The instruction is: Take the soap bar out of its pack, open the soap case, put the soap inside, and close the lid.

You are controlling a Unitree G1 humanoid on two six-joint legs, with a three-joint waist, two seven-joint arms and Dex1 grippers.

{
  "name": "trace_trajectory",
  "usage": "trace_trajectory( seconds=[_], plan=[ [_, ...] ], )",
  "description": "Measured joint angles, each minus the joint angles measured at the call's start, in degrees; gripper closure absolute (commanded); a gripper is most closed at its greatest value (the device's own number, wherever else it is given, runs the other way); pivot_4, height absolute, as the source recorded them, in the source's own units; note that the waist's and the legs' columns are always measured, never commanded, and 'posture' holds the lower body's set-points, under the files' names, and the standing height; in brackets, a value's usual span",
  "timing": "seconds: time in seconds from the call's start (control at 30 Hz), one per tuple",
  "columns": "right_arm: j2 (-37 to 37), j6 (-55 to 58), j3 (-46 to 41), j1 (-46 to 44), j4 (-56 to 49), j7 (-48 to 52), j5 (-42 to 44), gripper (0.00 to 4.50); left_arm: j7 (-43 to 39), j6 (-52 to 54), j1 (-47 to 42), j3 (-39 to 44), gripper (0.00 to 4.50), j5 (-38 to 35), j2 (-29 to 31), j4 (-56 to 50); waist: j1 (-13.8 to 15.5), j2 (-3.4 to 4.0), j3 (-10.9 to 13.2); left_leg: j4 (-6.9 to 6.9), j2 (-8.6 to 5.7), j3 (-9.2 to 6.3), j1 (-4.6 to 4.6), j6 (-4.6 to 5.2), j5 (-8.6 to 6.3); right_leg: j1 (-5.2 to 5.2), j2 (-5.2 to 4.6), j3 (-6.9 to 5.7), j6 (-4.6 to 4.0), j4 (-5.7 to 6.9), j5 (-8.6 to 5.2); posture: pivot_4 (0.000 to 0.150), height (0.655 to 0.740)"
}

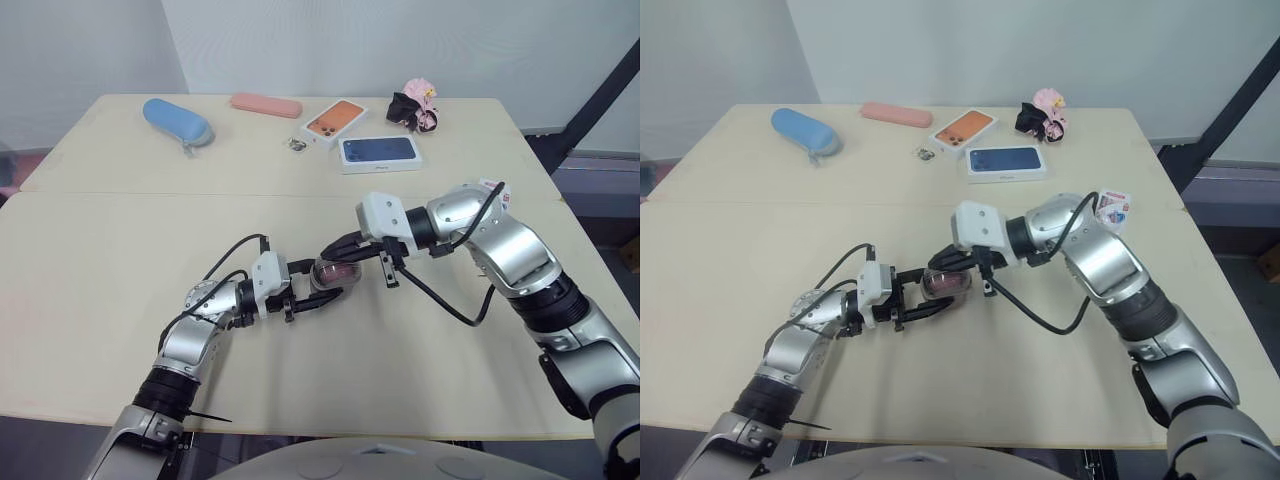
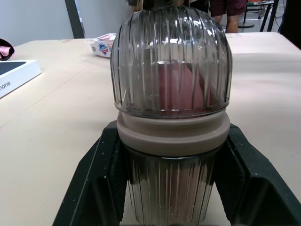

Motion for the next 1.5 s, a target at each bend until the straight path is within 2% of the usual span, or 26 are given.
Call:
trace_trajectory(
  seconds=[0.57,0.77,1.2,1.5],
  plan=[
    [0.75,9.48,-3.28,-1.12,0.58,1.83,6.59,4.41,-0.51,-0.92,-0.29,-0.03,2.57,-0.07,0.04,0.13,0.18,0.02,0.05,-0.04,0.00,-0.01,-0.23,0.00,0.00,-0.35,0.02,-0.05,0.00,-0.09,0.00,0.150,0.7400],
    [0.04,10.79,-6.84,-2.70,0.73,1.23,8.20,4.41,-0.50,-0.99,-0.35,-0.03,2.57,-0.08,0.05,0.12,0.23,0.02,0.05,-0.04,0.00,-0.01,-0.33,0.00,0.00,-0.44,0.03,-0.07,0.00,-0.10,0.00,0.150,0.7400],
    [-7.68,3.85,-9.13,0.61,10.29,4.55,4.80,4.41,-0.49,-0.94,-0.31,-0.02,2.57,-0.09,0.19,-0.05,0.23,0.02,0.08,-0.04,0.01,-0.01,-0.44,0.00,0.00,-0.43,0.04,-0.06,0.00,-0.13,0.00,0.150,0.7400],
    [-8.99,-0.41,-6.61,3.41,10.87,7.17,1.39,4.41,-0.37,-0.86,-0.21,-0.03,2.57,-0.08,0.32,-0.30,0.24,0.01,0.09,-0.03,0.01,-0.01,-0.44,0.01,0.00,-0.43,0.04,-0.07,0.00,-0.14,0.00,0.150,0.7400]
  ],
)
